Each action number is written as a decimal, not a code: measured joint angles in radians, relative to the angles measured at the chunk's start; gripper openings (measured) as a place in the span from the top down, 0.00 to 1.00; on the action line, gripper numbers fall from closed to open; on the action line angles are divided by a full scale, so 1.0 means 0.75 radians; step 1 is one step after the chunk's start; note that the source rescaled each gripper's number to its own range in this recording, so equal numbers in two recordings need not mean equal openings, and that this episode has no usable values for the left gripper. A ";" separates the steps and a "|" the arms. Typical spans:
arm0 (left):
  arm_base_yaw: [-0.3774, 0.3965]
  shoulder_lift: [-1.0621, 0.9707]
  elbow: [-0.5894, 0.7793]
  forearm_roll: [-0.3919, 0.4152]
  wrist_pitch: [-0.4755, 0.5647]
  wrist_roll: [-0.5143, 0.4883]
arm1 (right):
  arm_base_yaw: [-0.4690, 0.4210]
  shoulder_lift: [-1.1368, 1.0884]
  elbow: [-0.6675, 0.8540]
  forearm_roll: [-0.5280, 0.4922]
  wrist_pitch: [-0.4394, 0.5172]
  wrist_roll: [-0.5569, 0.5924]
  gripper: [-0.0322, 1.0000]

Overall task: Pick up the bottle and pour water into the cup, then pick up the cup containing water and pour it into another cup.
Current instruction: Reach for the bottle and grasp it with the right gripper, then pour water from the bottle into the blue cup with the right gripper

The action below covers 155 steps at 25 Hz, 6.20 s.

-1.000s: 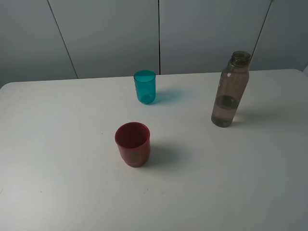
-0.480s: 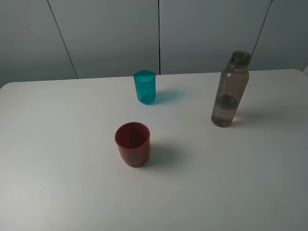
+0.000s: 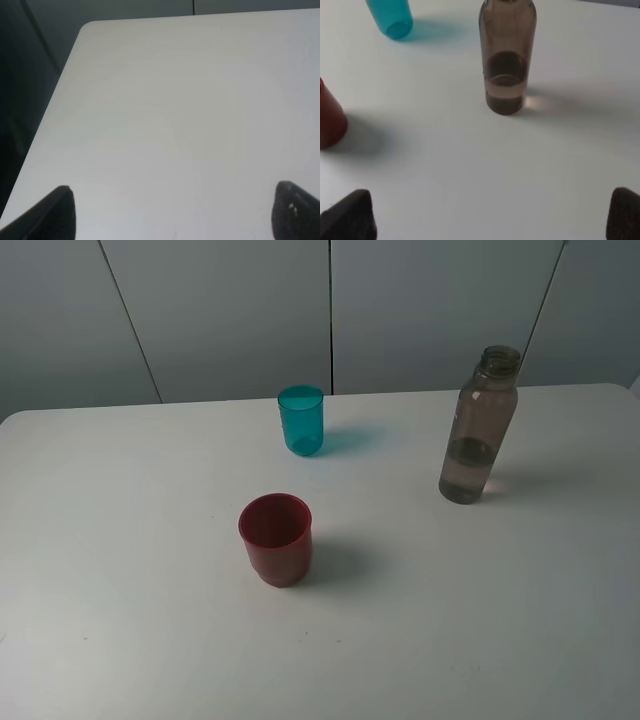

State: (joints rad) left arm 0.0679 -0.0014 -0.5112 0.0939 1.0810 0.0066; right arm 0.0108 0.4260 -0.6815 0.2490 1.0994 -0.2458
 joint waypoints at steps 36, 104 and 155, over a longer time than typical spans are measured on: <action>0.000 0.000 0.000 0.000 0.000 -0.009 | 0.281 1.323 0.453 -0.019 -1.749 0.035 0.00; 0.000 0.000 0.000 0.000 0.000 0.000 | 0.281 2.165 0.282 -0.365 -3.032 0.412 0.00; 0.000 0.000 0.000 0.000 0.000 0.000 | 0.314 2.047 0.147 -0.210 -2.655 0.447 0.97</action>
State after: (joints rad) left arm 0.0679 -0.0014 -0.5112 0.0939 1.0810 0.0068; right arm 0.2464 1.9610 -0.5709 0.0915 -0.8921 0.0896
